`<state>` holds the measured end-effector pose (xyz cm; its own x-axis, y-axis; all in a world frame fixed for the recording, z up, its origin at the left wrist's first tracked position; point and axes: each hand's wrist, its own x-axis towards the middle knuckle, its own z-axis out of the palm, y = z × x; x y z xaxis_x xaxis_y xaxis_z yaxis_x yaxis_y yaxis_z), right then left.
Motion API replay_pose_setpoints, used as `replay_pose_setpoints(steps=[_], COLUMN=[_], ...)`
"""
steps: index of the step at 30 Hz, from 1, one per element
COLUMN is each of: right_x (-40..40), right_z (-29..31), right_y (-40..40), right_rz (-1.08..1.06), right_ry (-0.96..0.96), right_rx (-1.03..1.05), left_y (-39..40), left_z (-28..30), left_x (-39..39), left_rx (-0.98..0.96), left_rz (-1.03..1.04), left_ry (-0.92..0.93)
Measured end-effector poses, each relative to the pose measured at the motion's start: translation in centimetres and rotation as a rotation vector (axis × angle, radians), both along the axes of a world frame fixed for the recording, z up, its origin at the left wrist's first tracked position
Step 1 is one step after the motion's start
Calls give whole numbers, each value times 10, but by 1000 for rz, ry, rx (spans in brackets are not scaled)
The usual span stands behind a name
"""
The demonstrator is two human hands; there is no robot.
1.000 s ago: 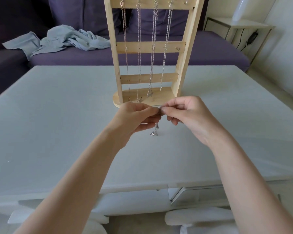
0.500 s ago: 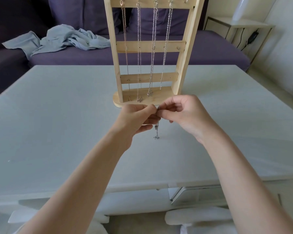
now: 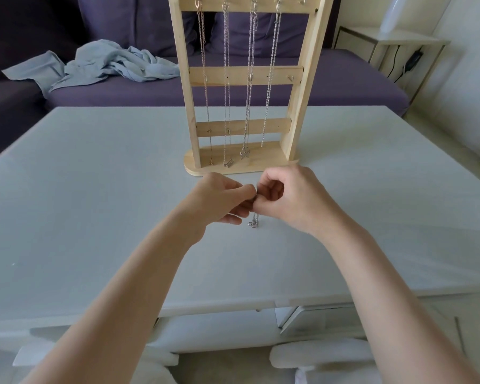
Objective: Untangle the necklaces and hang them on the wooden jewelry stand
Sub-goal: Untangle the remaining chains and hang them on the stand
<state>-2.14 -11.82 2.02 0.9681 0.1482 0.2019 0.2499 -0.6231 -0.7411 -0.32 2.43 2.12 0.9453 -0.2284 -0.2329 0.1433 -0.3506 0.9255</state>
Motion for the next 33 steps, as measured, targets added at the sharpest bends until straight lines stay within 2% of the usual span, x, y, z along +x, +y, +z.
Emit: replay_pose_setpoints(steps=[7, 10, 16, 23, 33], right_x=[0, 1, 3, 1, 2], right_z=[-1, -1, 0, 1, 2], right_y=[2, 0, -4, -4, -3], right_rz=[9, -5, 3, 71, 83], right_ry=[31, 21, 54, 169, 220], right_rx=[25, 48, 115, 163, 107], left_y=[2, 4, 8, 13, 14], left_z=[-4, -4, 3, 0, 0], left_x=[-1, -1, 0, 3, 0], left_rx=[-93, -88, -249, -352, -328], left_rz=[-41, -35, -93, -148, -117], left_ry=[129, 108, 20, 209, 267])
